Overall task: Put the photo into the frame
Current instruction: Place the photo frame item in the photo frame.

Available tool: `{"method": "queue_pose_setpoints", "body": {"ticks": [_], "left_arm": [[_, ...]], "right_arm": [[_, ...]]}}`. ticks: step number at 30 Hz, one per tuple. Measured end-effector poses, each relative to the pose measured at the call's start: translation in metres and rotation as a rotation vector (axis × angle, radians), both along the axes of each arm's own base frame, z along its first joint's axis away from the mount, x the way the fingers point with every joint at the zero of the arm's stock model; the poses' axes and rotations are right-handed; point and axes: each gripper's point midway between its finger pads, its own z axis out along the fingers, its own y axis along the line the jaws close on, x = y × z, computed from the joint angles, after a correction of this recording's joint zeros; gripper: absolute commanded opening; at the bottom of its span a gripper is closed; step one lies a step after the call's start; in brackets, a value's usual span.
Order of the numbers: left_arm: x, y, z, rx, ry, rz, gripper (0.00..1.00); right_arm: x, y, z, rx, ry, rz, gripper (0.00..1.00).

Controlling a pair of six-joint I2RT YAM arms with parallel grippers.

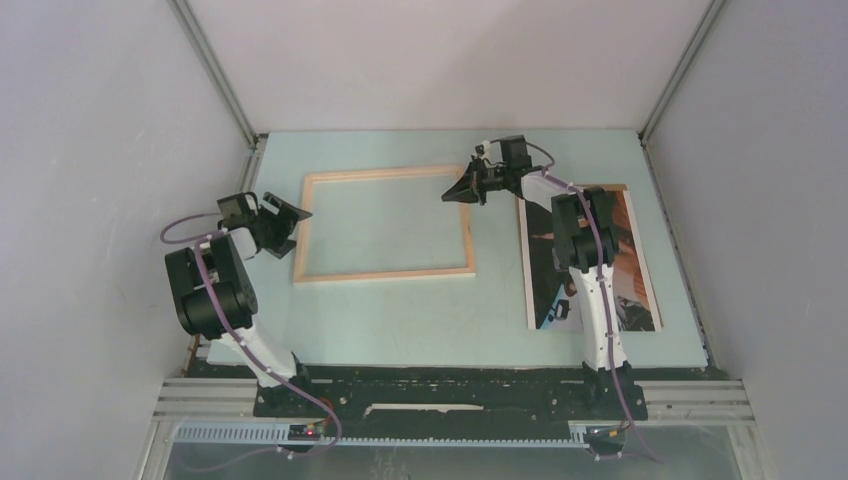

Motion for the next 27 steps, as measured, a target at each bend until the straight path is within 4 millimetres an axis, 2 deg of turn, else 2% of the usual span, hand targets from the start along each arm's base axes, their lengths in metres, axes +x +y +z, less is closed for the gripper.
{"method": "queue_pose_setpoints", "body": {"ticks": [15, 27], "left_arm": [[-0.0003, 0.0, 0.0002, 0.004, -0.001, -0.004, 0.9], [-0.0003, -0.0008, 0.0006, 0.001, -0.002, -0.007, 0.9]], "right_arm": [[0.0007, -0.0022, 0.0019, 0.062, 0.06, -0.024, 0.0], [-0.0022, -0.0078, -0.0053, 0.075, 0.092, -0.035, 0.0]]}}
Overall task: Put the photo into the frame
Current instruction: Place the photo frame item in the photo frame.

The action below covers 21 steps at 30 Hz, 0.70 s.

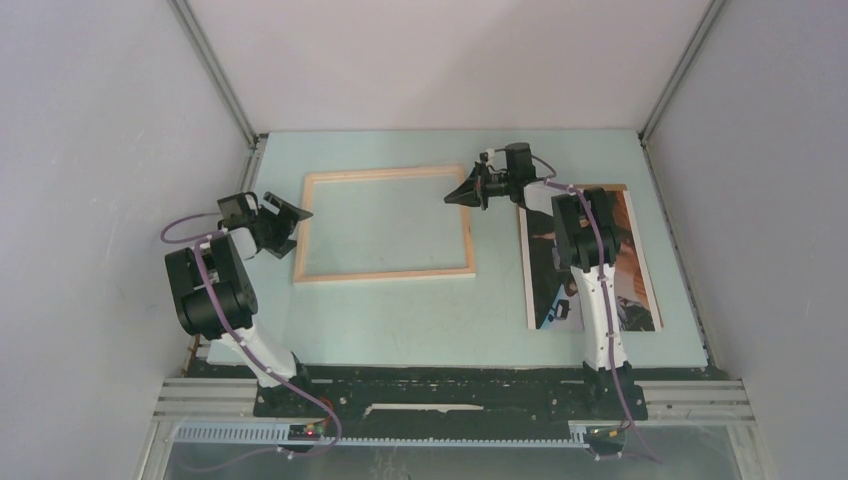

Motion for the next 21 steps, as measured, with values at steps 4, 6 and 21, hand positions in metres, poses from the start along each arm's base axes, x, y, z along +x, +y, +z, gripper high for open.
{"method": "queue_pose_setpoints", "body": {"ticks": [4, 6, 21], "left_arm": [[0.0, 0.0, 0.0, 0.001, 0.0, 0.0, 0.9], [0.0, 0.0, 0.0, 0.0, 0.0, 0.0, 0.9], [0.0, 0.0, 0.0, 0.0, 0.002, 0.001, 0.9]], "right_arm": [[-0.002, -0.001, -0.002, -0.005, 0.001, -0.001, 0.0], [-0.005, -0.001, -0.004, -0.012, 0.005, -0.004, 0.0], [-0.012, 0.0, -0.005, -0.055, -0.025, 0.002, 0.0]]}}
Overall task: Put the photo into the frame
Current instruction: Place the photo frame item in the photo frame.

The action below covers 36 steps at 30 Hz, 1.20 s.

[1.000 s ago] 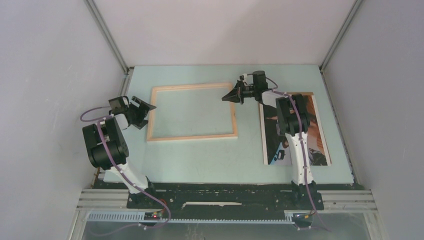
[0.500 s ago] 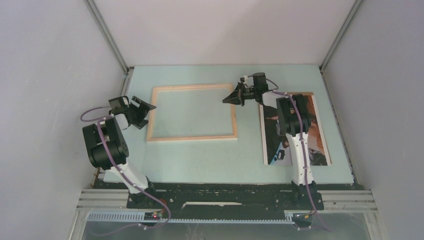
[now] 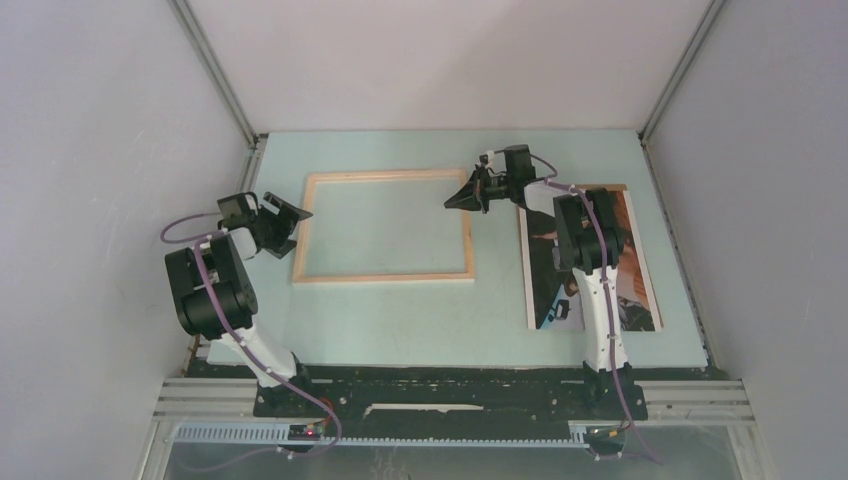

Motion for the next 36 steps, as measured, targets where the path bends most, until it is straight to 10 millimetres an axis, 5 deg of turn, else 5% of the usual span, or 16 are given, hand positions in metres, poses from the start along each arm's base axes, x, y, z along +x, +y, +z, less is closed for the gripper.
{"method": "queue_pose_setpoints", "body": {"ticks": [20, 36], "left_arm": [[-0.001, -0.003, 0.001, -0.013, -0.004, -0.013, 0.91], [0.0, -0.004, 0.001, -0.014, -0.004, -0.015, 0.91]], "right_arm": [[0.0, -0.002, 0.018, 0.014, -0.033, 0.057, 0.0], [0.0, -0.005, -0.002, -0.063, -0.036, 0.043, 0.03]]}}
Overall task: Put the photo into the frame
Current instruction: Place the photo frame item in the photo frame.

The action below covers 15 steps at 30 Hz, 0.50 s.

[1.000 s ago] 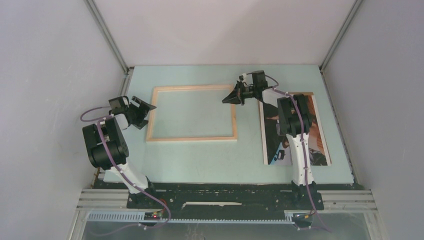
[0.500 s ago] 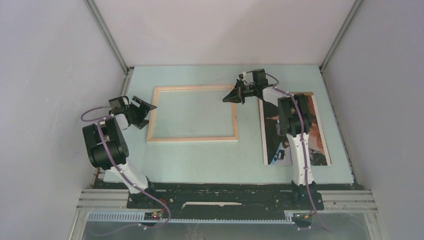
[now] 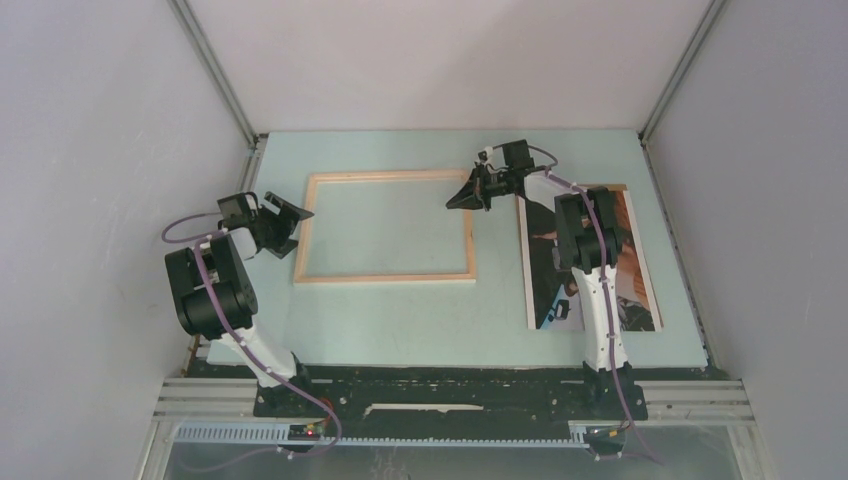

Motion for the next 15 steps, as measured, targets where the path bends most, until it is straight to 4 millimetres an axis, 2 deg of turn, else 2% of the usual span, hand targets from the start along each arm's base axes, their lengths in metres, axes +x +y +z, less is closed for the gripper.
{"method": "queue_pose_setpoints", "body": {"ticks": [15], "left_arm": [[0.0, -0.006, 0.002, -0.017, -0.006, -0.02, 0.91]], "right_arm": [[0.004, -0.007, -0.014, -0.211, -0.049, -0.016, 0.32]]}}
